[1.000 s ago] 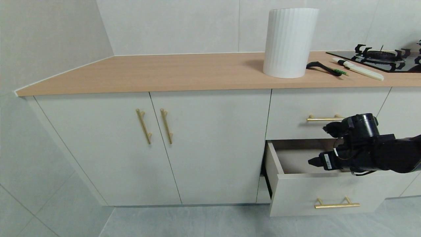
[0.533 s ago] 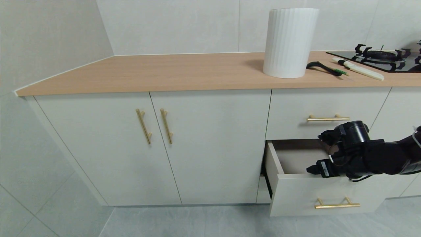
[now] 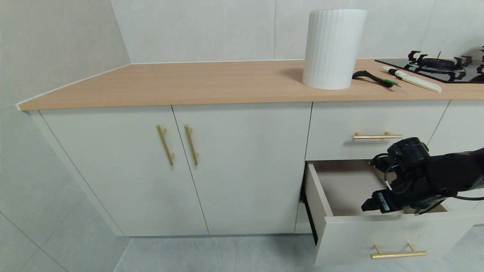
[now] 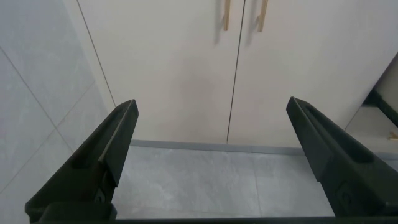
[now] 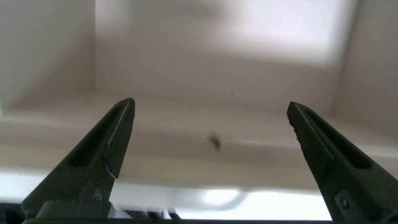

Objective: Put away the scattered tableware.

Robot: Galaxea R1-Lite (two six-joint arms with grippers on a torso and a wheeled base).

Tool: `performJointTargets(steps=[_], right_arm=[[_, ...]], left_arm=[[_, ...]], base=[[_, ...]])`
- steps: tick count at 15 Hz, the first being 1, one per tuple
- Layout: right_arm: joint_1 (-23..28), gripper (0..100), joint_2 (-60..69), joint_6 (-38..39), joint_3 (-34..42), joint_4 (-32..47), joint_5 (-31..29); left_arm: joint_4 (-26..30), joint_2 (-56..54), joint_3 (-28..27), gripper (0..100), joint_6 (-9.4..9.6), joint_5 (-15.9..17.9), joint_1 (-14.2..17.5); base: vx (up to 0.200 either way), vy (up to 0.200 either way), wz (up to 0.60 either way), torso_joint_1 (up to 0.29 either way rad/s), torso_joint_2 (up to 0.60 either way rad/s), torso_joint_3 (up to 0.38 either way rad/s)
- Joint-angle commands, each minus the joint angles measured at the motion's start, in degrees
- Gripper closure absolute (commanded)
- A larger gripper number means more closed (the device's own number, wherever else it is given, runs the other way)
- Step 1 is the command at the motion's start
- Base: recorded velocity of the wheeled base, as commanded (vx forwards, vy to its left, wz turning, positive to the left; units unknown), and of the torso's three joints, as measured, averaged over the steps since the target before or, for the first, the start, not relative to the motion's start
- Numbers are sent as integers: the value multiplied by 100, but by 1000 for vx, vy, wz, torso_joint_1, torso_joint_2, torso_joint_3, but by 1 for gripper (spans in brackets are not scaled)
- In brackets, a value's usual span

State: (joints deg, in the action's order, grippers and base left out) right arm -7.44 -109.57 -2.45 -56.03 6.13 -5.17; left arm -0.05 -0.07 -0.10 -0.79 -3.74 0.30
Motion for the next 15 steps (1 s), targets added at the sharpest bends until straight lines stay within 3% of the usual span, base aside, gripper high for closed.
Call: performJointTargets(steps=[1, 4, 10, 15], right_arm=[[-3, 0, 129, -36, -22, 64, -2], [-21, 0, 384, -203, 101, 767, -2], [-30, 0, 770, -247, 655, 1303, -72], [-188, 0, 832, -511, 655, 2489, -151]], left_arm=[[-4, 7, 1, 0, 0, -4, 5], [-4, 7, 1, 0, 0, -4, 5], [-4, 7, 1, 0, 0, -4, 5], [-4, 7, 1, 0, 0, -4, 5]], base=[[0, 0, 0, 0, 0, 0], [0, 0, 0, 0, 0, 0], [0, 0, 0, 0, 0, 0], [0, 0, 0, 0, 0, 0]])
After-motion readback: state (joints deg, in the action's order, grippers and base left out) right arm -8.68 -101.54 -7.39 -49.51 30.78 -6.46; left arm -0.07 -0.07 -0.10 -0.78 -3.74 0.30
